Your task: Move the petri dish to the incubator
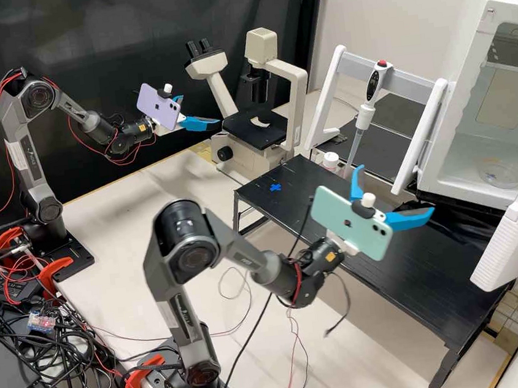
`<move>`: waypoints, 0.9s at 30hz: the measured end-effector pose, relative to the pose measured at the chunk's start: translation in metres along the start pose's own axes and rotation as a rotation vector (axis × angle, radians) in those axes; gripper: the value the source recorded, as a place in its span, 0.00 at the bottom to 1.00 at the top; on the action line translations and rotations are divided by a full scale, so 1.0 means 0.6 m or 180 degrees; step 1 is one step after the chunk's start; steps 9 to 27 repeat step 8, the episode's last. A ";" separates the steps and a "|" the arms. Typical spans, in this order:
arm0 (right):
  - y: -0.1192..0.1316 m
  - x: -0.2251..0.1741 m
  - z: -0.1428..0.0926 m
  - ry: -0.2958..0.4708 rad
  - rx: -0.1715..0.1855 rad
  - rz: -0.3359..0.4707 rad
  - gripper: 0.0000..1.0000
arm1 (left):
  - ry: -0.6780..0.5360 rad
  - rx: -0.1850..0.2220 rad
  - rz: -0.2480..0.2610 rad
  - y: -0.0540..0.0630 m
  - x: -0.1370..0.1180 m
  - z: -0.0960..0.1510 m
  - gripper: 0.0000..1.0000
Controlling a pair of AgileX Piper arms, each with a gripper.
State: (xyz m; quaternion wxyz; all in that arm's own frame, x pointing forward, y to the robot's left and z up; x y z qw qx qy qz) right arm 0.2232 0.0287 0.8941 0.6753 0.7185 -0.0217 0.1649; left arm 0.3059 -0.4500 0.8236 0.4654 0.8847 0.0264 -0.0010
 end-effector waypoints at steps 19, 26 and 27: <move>-0.074 -0.089 -0.065 0.0210 0.0223 -0.0215 1.00 | 0.0000 0.0000 0.0000 0.000 0.000 0.000 1.00; -0.074 -0.089 -0.065 0.0210 0.0223 -0.0215 1.00 | 0.0000 0.0000 0.0000 0.000 0.000 0.000 1.00; -0.074 -0.089 -0.065 0.0210 0.0223 -0.0215 1.00 | 0.0000 0.0000 0.0000 0.000 0.000 0.000 1.00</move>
